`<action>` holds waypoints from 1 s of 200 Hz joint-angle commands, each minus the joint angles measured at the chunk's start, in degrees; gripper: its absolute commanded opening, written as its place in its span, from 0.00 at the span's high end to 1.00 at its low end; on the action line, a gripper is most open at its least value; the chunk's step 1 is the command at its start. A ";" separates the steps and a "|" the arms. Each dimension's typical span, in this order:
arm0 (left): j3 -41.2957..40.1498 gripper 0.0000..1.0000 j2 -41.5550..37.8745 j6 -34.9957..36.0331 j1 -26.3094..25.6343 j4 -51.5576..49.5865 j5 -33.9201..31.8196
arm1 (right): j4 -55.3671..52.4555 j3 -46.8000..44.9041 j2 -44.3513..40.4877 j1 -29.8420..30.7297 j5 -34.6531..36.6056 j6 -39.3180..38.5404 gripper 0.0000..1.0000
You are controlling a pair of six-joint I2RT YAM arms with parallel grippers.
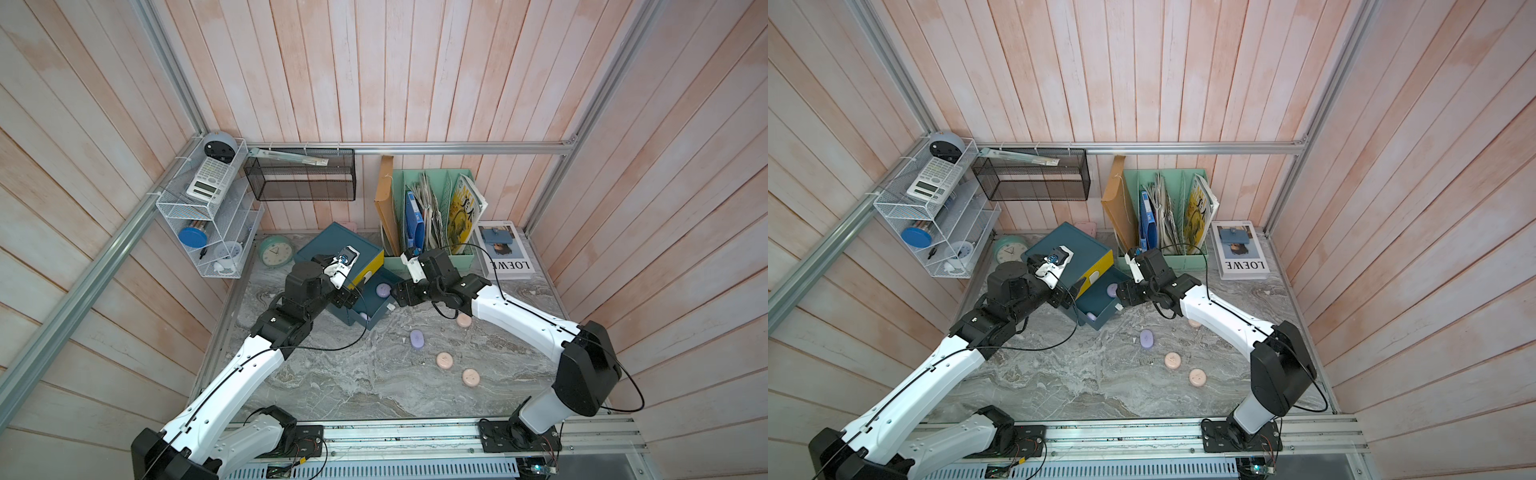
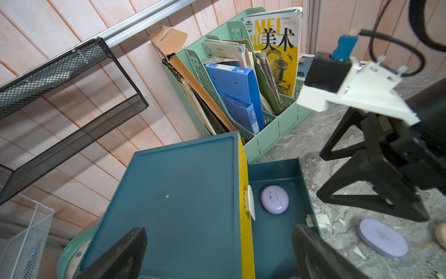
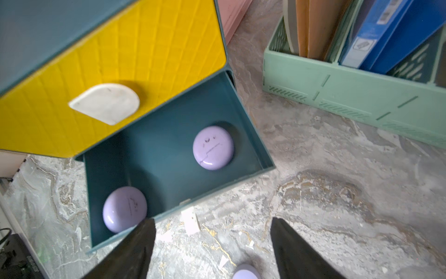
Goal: Put the bluetooth earphones in the drawer according to color
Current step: Place the bluetooth earphone in the drawer, then pick up the Bluetooth earphone from the center of the board.
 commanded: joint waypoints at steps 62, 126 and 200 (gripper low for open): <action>-1.22 0.00 0.63 1.40 -2.27 -2.79 7.54 | -4.17 -9.74 -5.69 0.38 3.31 1.50 0.19; -1.67 0.00 1.91 3.59 -4.47 -4.13 7.70 | -3.39 -17.08 -5.64 0.38 1.89 6.00 0.19; -1.58 0.00 1.82 7.76 -5.34 -9.84 12.23 | -2.86 -18.14 -1.99 1.05 0.67 8.57 0.19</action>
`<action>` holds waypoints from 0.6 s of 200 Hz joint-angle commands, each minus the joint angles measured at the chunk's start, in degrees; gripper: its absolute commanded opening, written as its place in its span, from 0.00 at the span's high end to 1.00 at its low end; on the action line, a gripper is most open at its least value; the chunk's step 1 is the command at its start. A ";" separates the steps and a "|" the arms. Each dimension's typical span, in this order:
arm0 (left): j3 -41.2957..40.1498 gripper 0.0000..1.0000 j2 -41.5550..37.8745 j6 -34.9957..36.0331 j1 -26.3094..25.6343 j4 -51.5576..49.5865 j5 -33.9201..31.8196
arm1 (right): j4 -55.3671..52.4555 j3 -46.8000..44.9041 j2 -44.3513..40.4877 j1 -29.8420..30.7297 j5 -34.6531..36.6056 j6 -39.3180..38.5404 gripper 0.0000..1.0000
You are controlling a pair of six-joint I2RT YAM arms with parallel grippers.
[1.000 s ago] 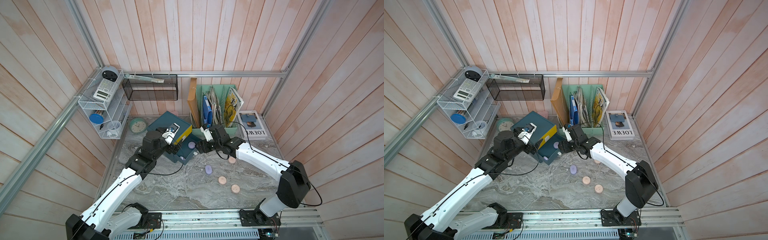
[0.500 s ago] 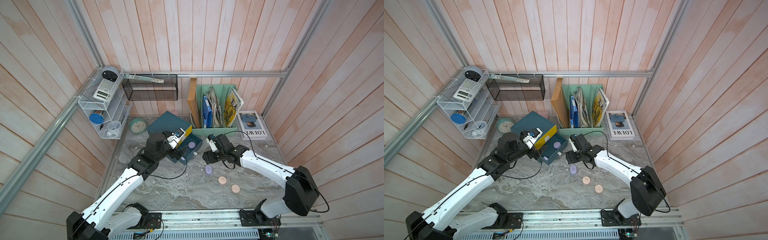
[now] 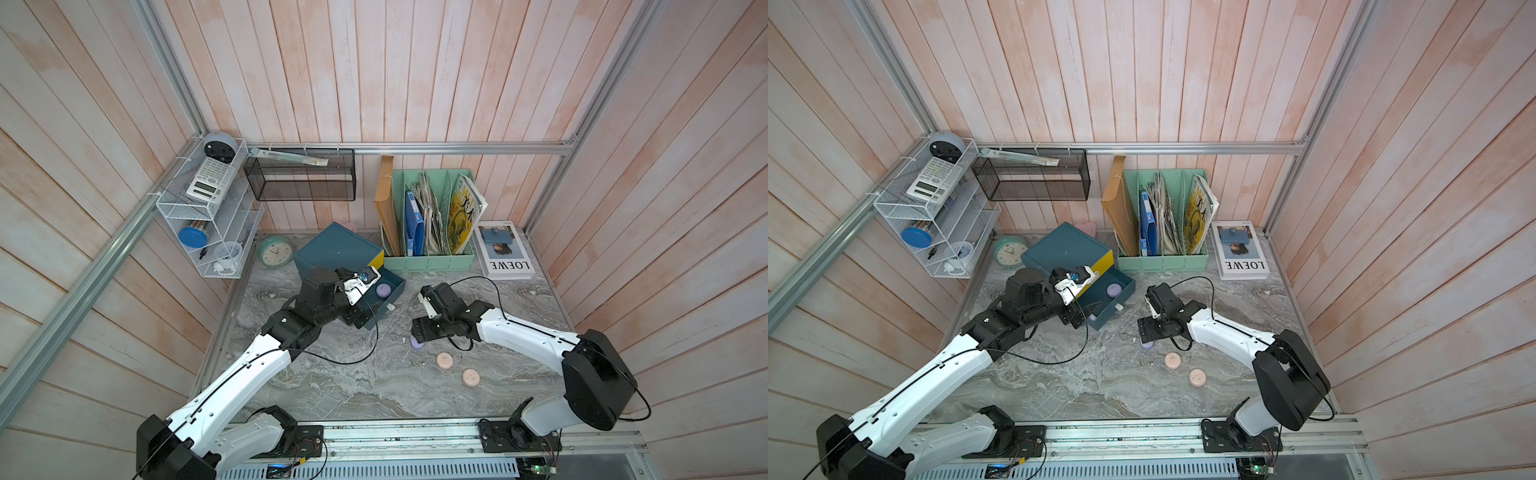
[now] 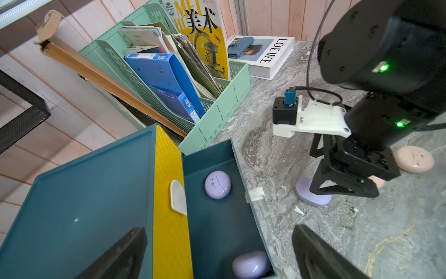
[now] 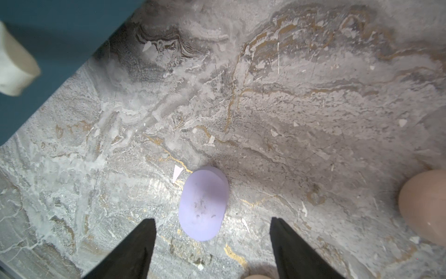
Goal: Put the bluetooth earphones in the drawer according to color
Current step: Pick up the Bluetooth earphone from the center of the board.
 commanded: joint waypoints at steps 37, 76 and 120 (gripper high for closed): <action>-0.16 0.00 -0.57 4.08 -0.50 -7.49 8.34 | 0.54 0.59 4.08 1.70 -1.30 2.26 0.19; 0.83 0.00 0.94 5.67 -2.05 -11.64 9.16 | 0.04 1.65 5.85 1.88 -1.17 2.35 0.19; 0.75 0.00 0.42 5.90 -2.45 -11.81 9.53 | -1.45 3.12 8.34 1.95 -0.61 2.23 0.19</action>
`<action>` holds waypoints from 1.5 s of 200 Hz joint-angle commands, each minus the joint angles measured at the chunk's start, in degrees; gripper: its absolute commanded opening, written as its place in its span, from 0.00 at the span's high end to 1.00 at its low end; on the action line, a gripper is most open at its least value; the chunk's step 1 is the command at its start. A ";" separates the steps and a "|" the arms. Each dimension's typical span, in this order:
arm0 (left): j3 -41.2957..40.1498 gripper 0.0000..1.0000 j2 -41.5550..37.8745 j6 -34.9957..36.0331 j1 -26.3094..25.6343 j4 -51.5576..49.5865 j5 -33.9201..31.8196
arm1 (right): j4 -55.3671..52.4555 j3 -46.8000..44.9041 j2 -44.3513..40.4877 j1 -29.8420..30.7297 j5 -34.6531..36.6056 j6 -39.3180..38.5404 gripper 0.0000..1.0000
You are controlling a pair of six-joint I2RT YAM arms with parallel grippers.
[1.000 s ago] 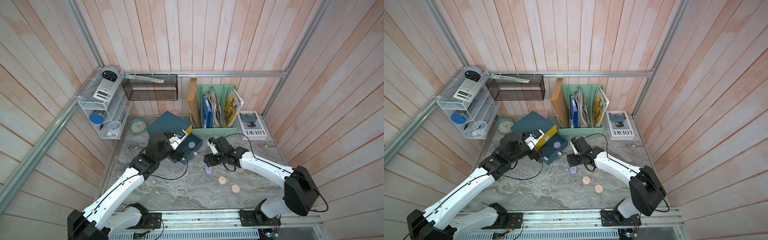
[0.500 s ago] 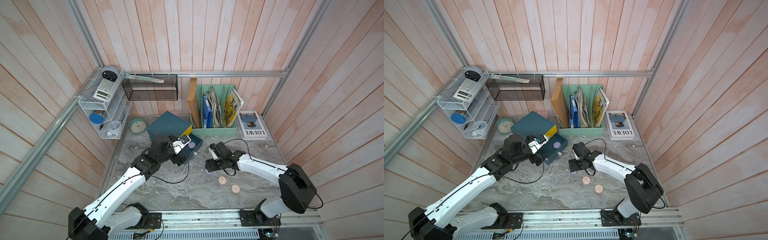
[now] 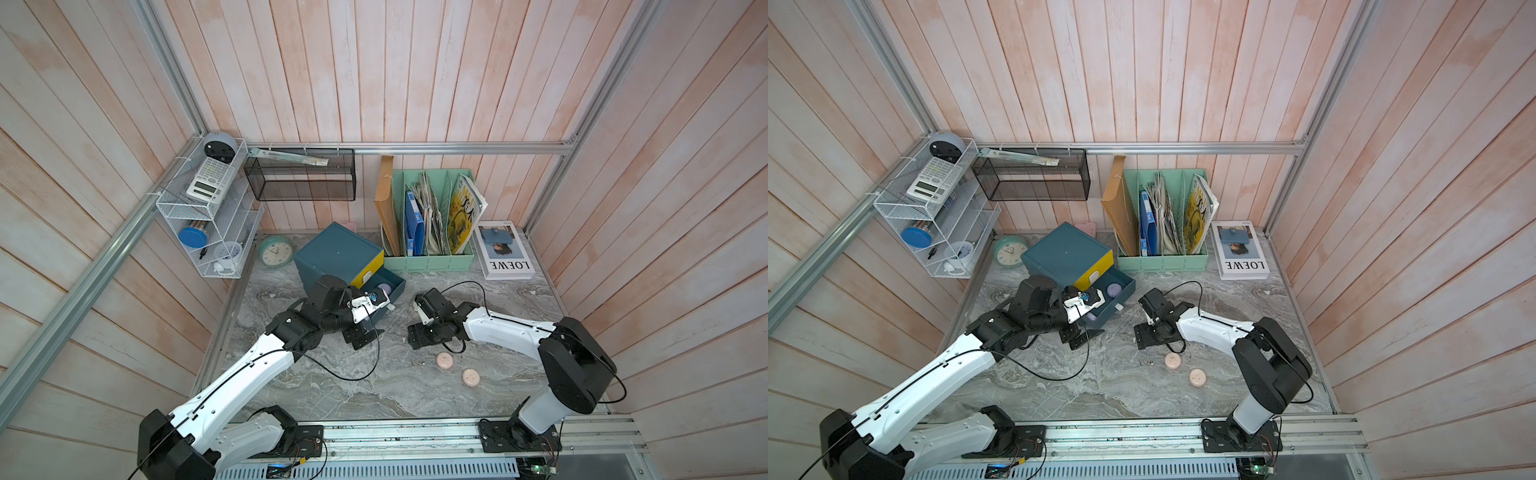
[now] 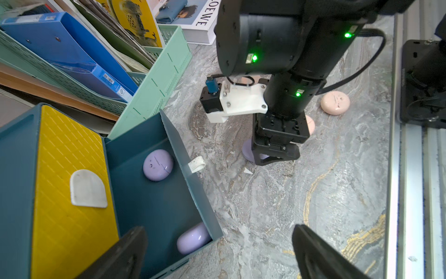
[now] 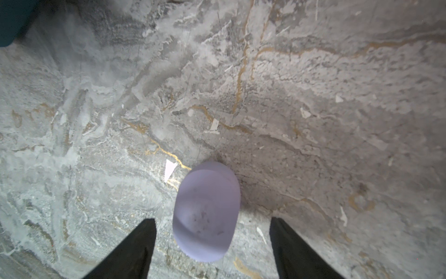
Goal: Put the bluetooth earphones in the drawer according to color
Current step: Pick up the Bluetooth earphone from the center of the board.
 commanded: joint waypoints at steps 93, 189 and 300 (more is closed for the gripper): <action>-1.23 0.00 -2.01 0.68 -0.50 3.42 -3.45 | -6.36 6.05 6.69 0.79 3.05 0.22 0.22; -0.97 0.00 -1.68 0.92 -0.58 2.54 -2.23 | -9.92 7.09 8.57 1.32 7.29 0.63 0.38; 0.05 0.00 -1.11 -0.99 -0.59 3.05 -2.97 | -5.92 4.13 3.18 1.58 9.95 2.38 0.71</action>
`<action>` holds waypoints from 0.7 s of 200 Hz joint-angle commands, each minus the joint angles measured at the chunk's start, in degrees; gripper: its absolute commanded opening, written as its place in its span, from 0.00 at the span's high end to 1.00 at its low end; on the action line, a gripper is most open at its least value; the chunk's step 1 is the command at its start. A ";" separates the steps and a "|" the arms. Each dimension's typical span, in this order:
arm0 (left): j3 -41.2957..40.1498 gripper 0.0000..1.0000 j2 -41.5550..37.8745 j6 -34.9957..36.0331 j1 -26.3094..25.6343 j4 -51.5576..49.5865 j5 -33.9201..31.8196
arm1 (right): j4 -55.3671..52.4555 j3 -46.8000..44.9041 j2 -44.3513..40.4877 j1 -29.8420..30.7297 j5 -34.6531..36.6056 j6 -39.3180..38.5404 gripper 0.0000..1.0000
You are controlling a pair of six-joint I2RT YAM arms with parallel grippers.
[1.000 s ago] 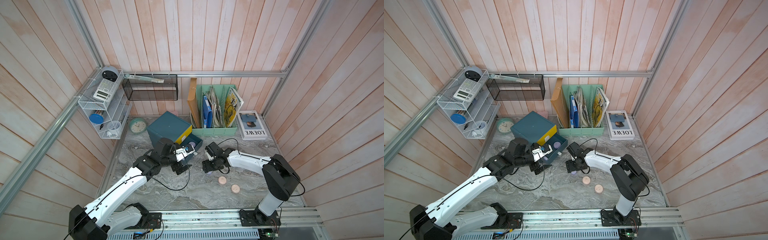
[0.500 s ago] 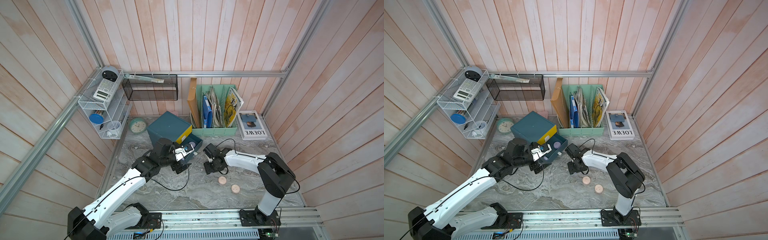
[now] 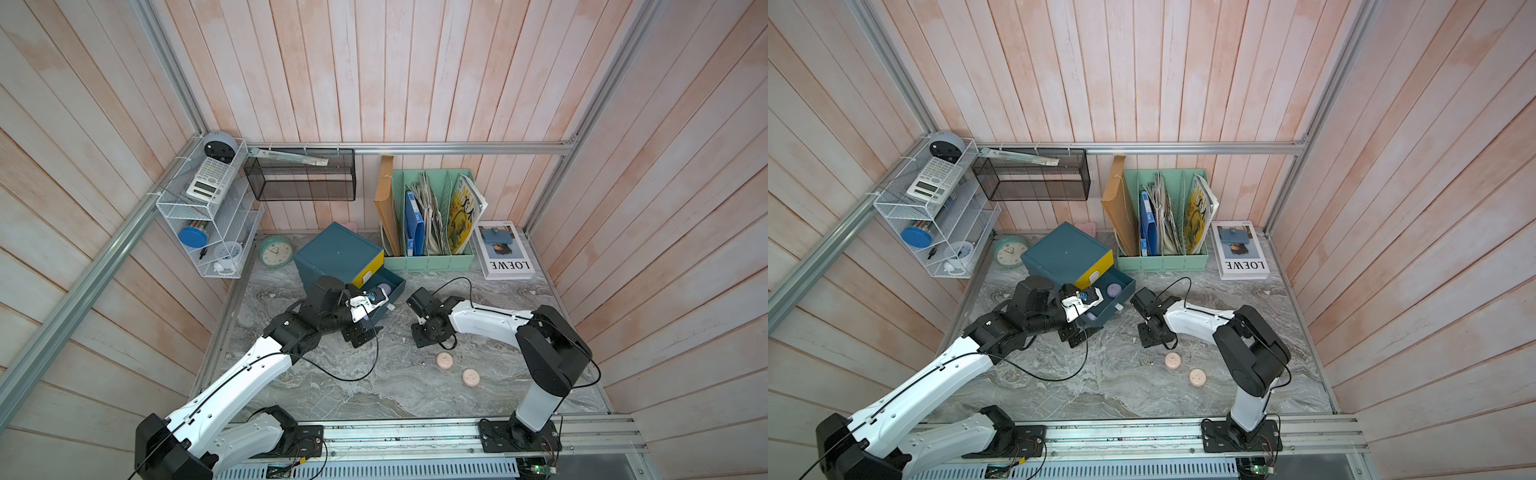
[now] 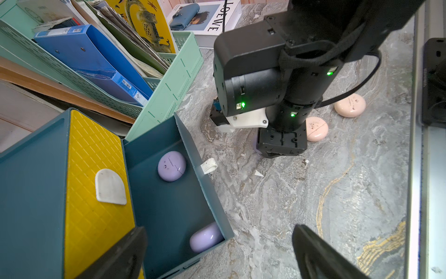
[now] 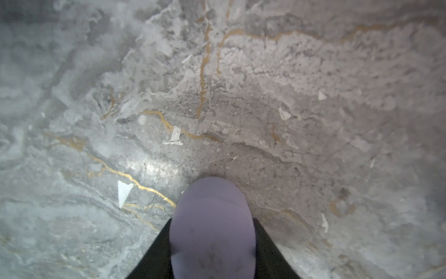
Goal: Put the bluetooth earphones in the drawer according to color
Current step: Pick up the Bluetooth earphone from the center of the board.
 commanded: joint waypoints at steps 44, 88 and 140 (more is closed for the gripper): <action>0.33 0.00 -0.63 -2.18 -0.24 3.06 -2.56 | 2.57 -2.57 -9.42 0.51 6.59 1.09 1.00; 0.76 0.00 -1.84 -5.49 1.85 6.16 -0.94 | 5.16 -2.60 -16.63 0.46 9.21 0.08 1.00; -0.71 0.00 -3.94 -8.17 4.88 11.03 0.35 | 12.42 -0.78 -22.27 0.46 9.17 -2.01 1.00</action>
